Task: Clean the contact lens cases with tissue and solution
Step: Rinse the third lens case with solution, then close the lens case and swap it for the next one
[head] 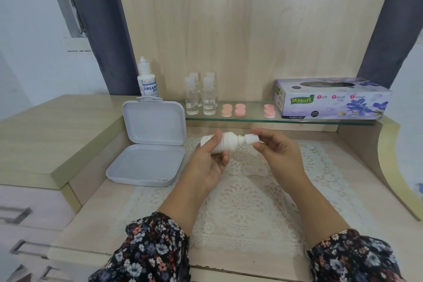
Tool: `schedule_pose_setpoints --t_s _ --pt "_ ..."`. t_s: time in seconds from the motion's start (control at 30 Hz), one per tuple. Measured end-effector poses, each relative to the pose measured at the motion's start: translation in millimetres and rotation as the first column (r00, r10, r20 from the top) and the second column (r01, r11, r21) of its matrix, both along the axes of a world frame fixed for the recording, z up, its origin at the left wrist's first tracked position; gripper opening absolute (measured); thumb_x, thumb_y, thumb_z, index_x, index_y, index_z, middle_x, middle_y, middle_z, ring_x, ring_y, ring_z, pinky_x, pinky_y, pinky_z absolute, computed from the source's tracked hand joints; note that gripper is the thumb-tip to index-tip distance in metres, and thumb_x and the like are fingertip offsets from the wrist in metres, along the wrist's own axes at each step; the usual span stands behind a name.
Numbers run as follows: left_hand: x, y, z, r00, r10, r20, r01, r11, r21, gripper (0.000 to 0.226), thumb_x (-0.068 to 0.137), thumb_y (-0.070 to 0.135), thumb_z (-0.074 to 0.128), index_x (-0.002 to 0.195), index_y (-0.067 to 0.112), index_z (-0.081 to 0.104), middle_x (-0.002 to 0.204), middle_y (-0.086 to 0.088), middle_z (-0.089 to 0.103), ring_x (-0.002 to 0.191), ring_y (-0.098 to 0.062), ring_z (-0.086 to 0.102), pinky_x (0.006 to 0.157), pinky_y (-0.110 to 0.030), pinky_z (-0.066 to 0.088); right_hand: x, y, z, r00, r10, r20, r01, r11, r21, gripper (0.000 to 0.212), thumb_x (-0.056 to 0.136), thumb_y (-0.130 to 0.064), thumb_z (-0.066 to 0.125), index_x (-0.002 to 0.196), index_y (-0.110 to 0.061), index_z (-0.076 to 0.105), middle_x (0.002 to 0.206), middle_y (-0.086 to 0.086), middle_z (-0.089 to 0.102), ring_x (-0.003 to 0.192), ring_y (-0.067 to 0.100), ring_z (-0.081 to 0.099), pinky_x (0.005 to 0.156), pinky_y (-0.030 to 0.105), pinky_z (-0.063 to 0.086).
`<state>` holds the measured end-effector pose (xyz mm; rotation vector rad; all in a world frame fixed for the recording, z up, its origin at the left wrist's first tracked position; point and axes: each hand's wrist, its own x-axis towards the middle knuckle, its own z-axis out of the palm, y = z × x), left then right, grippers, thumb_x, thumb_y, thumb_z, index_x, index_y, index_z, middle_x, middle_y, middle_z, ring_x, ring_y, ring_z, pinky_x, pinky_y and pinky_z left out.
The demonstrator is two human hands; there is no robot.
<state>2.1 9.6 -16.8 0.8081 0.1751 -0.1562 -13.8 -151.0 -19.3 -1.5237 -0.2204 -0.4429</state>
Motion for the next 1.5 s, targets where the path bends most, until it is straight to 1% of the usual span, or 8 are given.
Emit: schedule_pose_setpoints --t_s 0.3,0.43,0.6,0.77,1.1,1.2,1.33,1.5 --pt "-5.5 -1.0 3.5 0.996 -0.068 0.061 0.068 0.998 0.008 0.052 0.078 0.017 0.073 0.124 0.003 0.053 0.093 -0.013 0.066 0.058 -0.013 0.06 0.048 -0.018 0.052 -1.6 -0.9 1.7 0.994 -0.086 -0.069 0.085 0.996 -0.007 0.006 0.087 -0.022 0.068 0.084 -0.017 0.07 0.068 -0.003 0.068 0.058 0.003 0.06 0.058 0.014 0.049" --pt "-5.7 -1.8 4.1 0.997 -0.064 0.045 0.064 0.998 -0.003 0.048 0.08 0.017 0.072 0.123 0.004 0.053 0.091 -0.012 0.065 0.054 -0.012 0.059 0.047 -0.017 0.052 -2.0 -0.4 0.8 0.981 -0.127 -0.145 0.128 0.992 0.001 0.047 0.092 -0.045 0.052 0.072 -0.005 0.067 0.061 0.006 0.065 0.052 0.012 0.056 0.053 0.021 0.048" --pt "-4.8 -1.4 3.3 0.997 -0.051 0.051 0.051 0.999 -0.003 0.059 0.08 0.017 0.072 0.132 0.0 0.048 0.096 -0.015 0.064 0.054 -0.012 0.06 0.047 -0.018 0.052 -4.1 -2.1 0.2 0.997 -0.056 -0.062 0.054 0.998 -0.034 0.008 0.094 -0.018 0.058 0.092 -0.019 0.066 0.069 0.004 0.065 0.056 0.012 0.054 0.057 0.024 0.044" --pt "-5.5 0.3 4.0 0.994 -0.09 0.07 0.089 0.996 0.016 0.062 0.081 0.016 0.072 0.134 -0.001 0.046 0.099 -0.017 0.063 0.057 -0.015 0.061 0.048 -0.02 0.052 -3.2 0.4 -1.1 0.989 -0.122 -0.081 0.116 0.99 -0.079 0.007 0.093 -0.023 0.061 0.093 -0.02 0.067 0.071 -0.001 0.067 0.058 0.008 0.057 0.06 0.022 0.046" --pt "-8.2 2.9 3.4 0.935 -0.287 0.209 0.138 0.836 0.532 0.027 0.078 0.007 0.074 0.101 0.011 0.059 0.089 -0.007 0.065 0.071 -0.018 0.056 0.057 -0.024 0.044 -3.5 -8.1 4.0 0.972 -0.207 -0.111 0.215 0.975 0.062 0.029 0.089 -0.036 0.064 0.073 -0.013 0.063 0.056 -0.003 0.06 0.049 0.008 0.053 0.054 0.021 0.045" --pt "-9.2 2.9 4.6 0.933 -0.276 0.231 0.082 0.788 0.61 0.036 0.072 0.023 0.08 0.102 0.008 0.068 0.084 -0.002 0.067 0.071 -0.013 0.06 0.057 -0.019 0.046 -5.8 -6.9 5.5 0.978 -0.19 -0.088 0.197 0.977 0.077 0.034 0.087 -0.044 0.06 0.073 -0.013 0.063 0.055 -0.003 0.061 0.049 0.008 0.054 0.051 0.018 0.045" --pt "-6.8 5.4 3.9 0.947 -0.162 0.278 -0.014 0.843 0.537 0.056 0.07 0.048 0.074 0.109 0.009 0.064 0.089 -0.012 0.07 0.066 -0.011 0.05 0.056 -0.021 0.034 -5.8 -7.6 5.6 0.985 -0.158 -0.065 0.164 0.982 0.096 0.045 0.095 -0.046 0.045 0.079 -0.009 0.066 0.064 0.003 0.064 0.053 0.011 0.055 0.05 0.018 0.043" --pt "-0.4 14.7 5.5 0.983 -0.052 0.174 0.008 0.969 0.248 0.044 0.072 0.024 0.073 0.109 0.008 0.055 0.093 -0.009 0.064 0.066 -0.013 0.058 0.062 -0.026 0.039 -0.2 -15.1 -0.8 0.955 -0.271 -0.119 0.278 0.959 0.047 0.043 0.101 -0.041 0.041 0.08 -0.013 0.065 0.067 0.002 0.064 0.059 0.011 0.054 0.059 0.022 0.042"
